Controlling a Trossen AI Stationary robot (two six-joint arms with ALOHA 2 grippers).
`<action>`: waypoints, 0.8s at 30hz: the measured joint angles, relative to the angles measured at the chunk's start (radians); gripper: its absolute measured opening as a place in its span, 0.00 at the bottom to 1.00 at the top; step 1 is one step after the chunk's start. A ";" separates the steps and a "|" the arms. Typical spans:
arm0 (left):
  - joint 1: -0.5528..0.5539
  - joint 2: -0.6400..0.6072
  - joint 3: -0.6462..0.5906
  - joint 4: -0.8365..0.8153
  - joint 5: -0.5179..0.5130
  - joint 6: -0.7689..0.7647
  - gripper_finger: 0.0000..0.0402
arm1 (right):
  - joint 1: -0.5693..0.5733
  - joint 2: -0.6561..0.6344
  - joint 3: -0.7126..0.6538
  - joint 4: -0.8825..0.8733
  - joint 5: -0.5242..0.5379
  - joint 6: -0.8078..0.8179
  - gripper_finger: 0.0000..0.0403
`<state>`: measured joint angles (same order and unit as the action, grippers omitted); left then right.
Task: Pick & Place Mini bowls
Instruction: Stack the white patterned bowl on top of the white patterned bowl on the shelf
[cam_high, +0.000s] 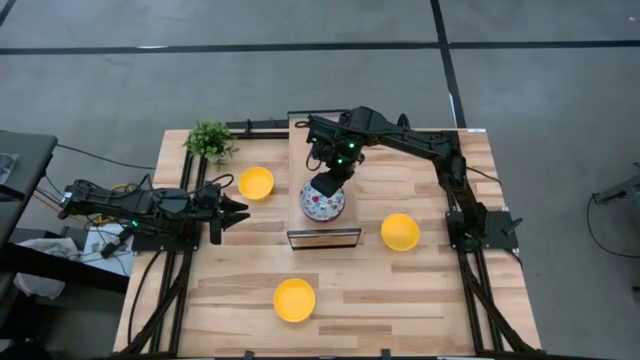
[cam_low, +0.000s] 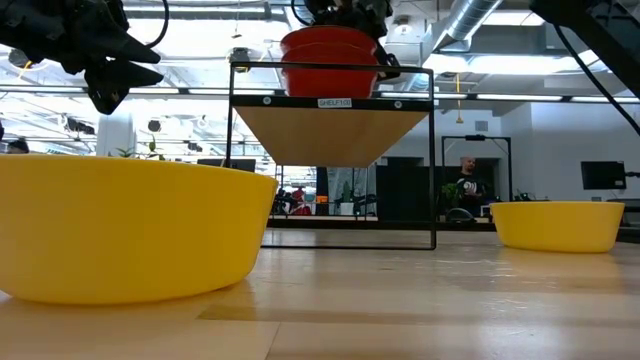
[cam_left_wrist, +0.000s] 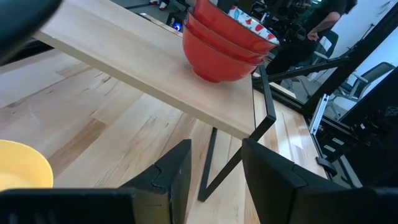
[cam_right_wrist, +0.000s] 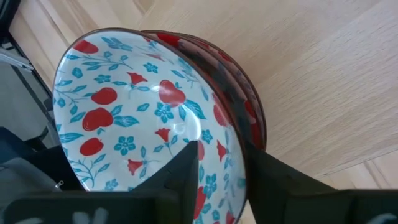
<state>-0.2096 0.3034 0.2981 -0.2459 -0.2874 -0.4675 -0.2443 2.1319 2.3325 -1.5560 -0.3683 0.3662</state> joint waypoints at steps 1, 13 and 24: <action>0.000 0.000 0.000 0.000 0.000 0.000 0.35 | 0.000 0.000 0.000 0.000 0.000 0.000 0.29; 0.000 0.000 0.000 0.000 0.000 0.000 0.35 | -0.012 0.000 0.000 -0.006 0.001 0.027 0.42; 0.000 0.000 0.001 0.008 0.000 0.000 0.35 | -0.013 -0.022 0.022 0.012 0.005 0.052 0.42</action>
<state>-0.2097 0.3031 0.2993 -0.2375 -0.2872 -0.4679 -0.2578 2.1100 2.3547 -1.5443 -0.3630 0.4187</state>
